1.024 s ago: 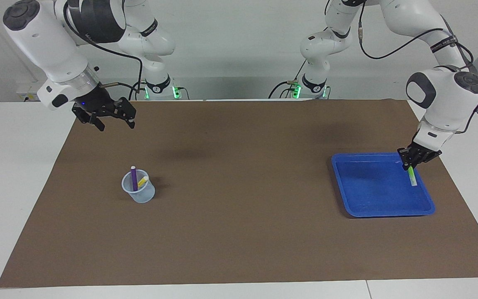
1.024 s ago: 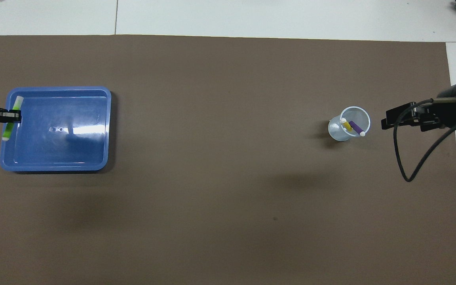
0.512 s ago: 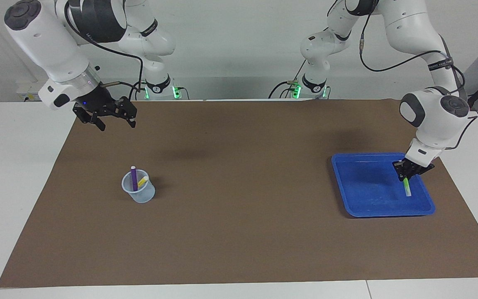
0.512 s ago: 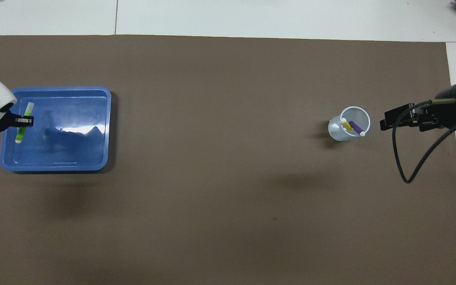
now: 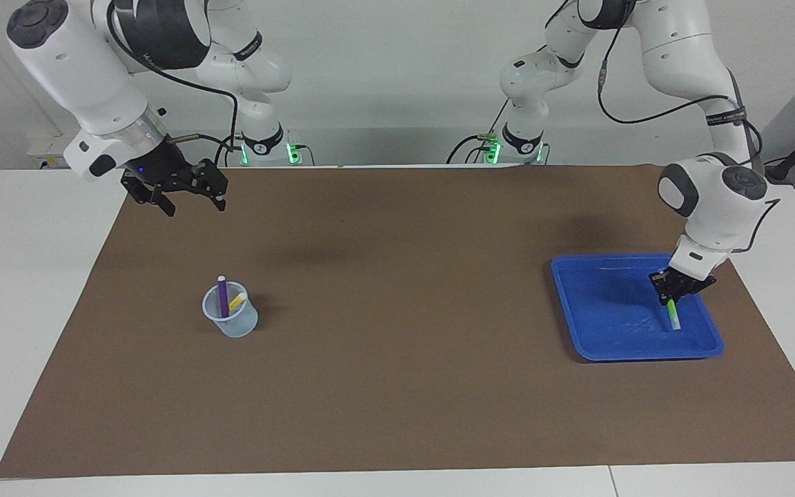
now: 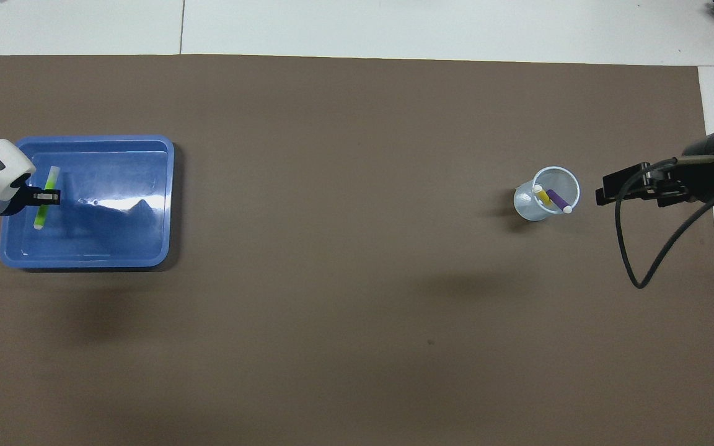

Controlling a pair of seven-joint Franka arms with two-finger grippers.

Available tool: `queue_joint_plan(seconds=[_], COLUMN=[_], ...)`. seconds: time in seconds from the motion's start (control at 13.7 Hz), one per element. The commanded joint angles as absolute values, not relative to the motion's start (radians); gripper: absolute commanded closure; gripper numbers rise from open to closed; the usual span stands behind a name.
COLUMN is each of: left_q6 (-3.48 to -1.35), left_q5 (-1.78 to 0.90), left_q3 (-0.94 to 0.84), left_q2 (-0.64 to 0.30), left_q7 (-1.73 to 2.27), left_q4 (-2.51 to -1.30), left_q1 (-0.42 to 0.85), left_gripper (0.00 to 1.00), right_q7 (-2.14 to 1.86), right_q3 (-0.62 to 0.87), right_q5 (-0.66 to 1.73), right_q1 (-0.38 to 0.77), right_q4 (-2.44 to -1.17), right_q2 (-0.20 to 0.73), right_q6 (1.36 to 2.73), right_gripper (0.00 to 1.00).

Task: Right arm passes pens to left for tray arrangement
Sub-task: 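Lower the green pen into the blue tray and open the left gripper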

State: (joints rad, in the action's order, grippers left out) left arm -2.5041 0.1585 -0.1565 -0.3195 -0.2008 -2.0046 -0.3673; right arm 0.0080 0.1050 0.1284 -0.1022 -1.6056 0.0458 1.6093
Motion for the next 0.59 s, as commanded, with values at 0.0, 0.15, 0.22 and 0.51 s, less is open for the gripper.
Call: queue_joint_plan(seconds=[0.0, 0.15, 0.22, 0.51], left_q6=[-2.617, -2.614, -2.611, -2.576], left_q5=[0.179, 0.179, 0.184, 0.189], left_q3=[-0.161, -0.161, -0.161, -0.161], left_q2=[-0.318, -0.318, -0.318, -0.321], left_q7=[-0.204, -0.206, -0.206, -0.207], left_q4=[-2.080, -2.079, -2.077, -2.045], left_q1=[-0.379, -0.380, -0.379, -0.380], left_gripper=[1.00, 0.90, 0.78, 0.50], right_q7=[-0.020, -0.020, -0.020, -0.020], right_q3=[0.114, 0.114, 0.114, 0.112], right_q5=[0.109, 0.109, 0.109, 0.109], right_q1=[-0.112, -0.112, -0.112, -0.112], right_q4=[-1.631, -1.629, -1.631, -1.631], right_q2=[0.020, 0.020, 0.020, 0.020], right_q6=[1.598, 1.600, 1.600, 1.600], right_gripper=[0.00, 0.00, 0.00, 0.00])
